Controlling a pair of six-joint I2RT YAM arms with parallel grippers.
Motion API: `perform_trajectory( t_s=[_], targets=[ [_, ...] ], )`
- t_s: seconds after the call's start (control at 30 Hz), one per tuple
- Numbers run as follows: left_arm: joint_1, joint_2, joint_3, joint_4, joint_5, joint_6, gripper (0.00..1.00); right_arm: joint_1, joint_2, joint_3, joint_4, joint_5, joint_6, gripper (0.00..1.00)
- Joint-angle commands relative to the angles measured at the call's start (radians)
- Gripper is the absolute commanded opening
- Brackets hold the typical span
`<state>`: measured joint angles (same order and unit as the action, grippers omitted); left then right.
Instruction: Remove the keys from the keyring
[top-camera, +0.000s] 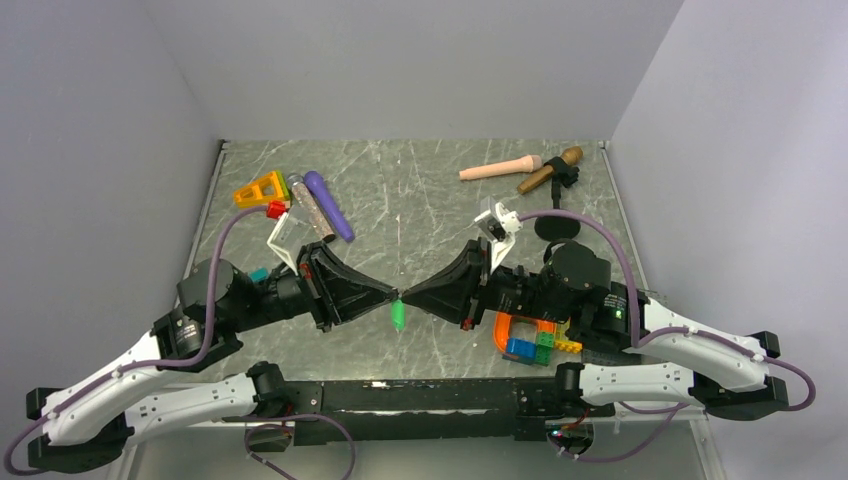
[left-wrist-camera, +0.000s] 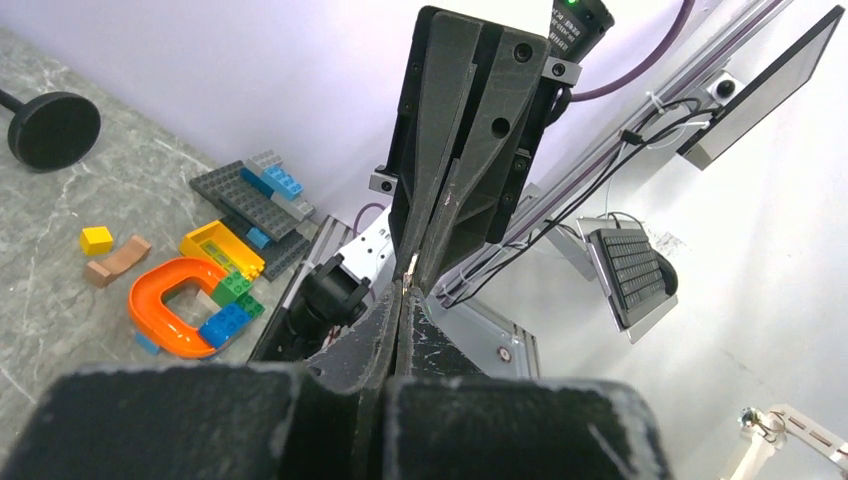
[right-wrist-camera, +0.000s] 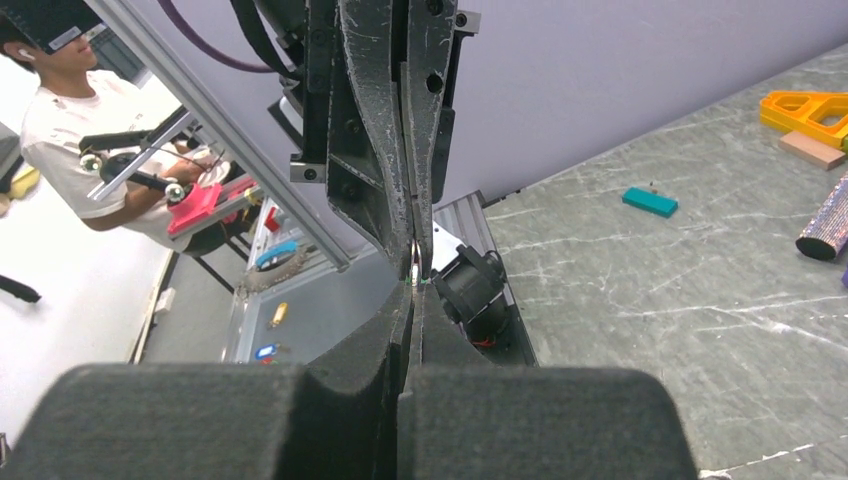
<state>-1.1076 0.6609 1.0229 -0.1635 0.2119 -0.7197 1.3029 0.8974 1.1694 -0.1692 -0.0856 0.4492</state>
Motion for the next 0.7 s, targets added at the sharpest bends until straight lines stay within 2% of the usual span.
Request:
perform_trajectory(
  t_s=[0.0, 0.67],
  targets=[
    [0.001, -0.004, -0.031, 0.095, -0.026, -0.042, 0.0, 0.001, -0.001, 0.006, 0.111, -0.015, 0.005, 0.0],
    [-0.003, -0.043, -0.181, 0.344, -0.085, -0.194, 0.0, 0.002, 0.009, -0.026, 0.224, -0.035, 0.016, 0.0]
  ],
)
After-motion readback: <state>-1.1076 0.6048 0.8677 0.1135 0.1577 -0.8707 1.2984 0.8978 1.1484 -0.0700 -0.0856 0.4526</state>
